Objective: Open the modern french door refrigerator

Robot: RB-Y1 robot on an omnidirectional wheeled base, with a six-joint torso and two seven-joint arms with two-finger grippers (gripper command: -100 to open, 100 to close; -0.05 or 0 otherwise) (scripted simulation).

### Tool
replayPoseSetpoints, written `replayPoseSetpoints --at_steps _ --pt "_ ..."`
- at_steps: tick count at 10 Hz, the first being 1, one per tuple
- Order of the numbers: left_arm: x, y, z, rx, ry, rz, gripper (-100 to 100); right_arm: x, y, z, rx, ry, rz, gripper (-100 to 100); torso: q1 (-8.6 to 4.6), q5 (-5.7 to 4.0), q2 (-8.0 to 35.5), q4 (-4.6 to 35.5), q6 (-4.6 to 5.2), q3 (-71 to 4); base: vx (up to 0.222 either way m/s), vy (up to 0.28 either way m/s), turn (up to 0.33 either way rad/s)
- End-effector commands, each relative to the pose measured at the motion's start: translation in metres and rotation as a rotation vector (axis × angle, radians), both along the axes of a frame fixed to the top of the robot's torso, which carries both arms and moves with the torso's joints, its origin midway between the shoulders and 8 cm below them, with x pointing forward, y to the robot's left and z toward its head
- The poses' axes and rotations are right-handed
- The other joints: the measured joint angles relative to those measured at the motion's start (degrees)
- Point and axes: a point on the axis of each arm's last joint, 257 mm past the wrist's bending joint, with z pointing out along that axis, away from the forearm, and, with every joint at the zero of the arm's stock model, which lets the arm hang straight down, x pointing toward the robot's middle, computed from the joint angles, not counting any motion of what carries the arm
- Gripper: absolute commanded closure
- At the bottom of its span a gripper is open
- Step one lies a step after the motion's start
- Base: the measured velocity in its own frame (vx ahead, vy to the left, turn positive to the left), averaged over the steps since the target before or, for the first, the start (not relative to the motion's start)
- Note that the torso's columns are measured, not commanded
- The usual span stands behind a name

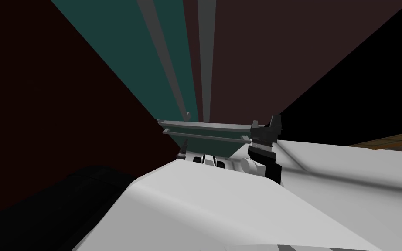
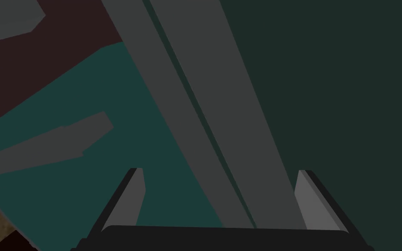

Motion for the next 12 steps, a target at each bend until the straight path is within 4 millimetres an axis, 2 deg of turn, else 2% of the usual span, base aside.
replayPoseSetpoints --at_steps 1,5,6,10,11,12 --pt "-0.005 -0.011 -0.011 -0.034 0.007 0.012 -100 0.000 0.000 0.000 0.000 0.000 0.000 0 0.02 0.00 0.09 0.03 0.00 0.05 0.090 0.052 -0.022" --pt "-0.008 -0.031 -0.020 -0.109 0.010 0.039 -100 0.000 0.000 -0.002 0.000 0.007 -0.001 0 -0.05 0.04 -0.03 0.08 -0.08 -0.06 0.053 0.024 -0.017" --pt "-0.009 -0.028 -0.019 -0.097 0.010 0.035 -100 0.001 0.000 -0.004 0.001 0.011 -0.001 0 -0.02 0.07 -0.16 0.05 -0.10 -0.16 0.006 0.005 -0.008" --pt "0.014 -0.025 -0.003 -0.098 0.009 0.035 -100 0.001 0.000 -0.007 0.001 0.019 -0.001 0 -0.05 0.01 -0.04 0.03 -0.01 -0.04 0.003 -0.008 0.000" --pt "0.010 -0.027 -0.005 -0.098 0.008 0.035 -100 0.001 0.000 -0.007 0.001 0.020 0.000 0 -0.06 0.00 -0.03 0.02 -0.01 -0.03 0.000 0.000 0.000" --pt "0.004 -0.027 -0.010 -0.098 0.009 0.035 100 0.001 0.000 -0.008 0.001 0.020 0.000 0 -0.03 0.00 0.01 0.02 -0.01 -0.01 0.000 0.000 0.000"
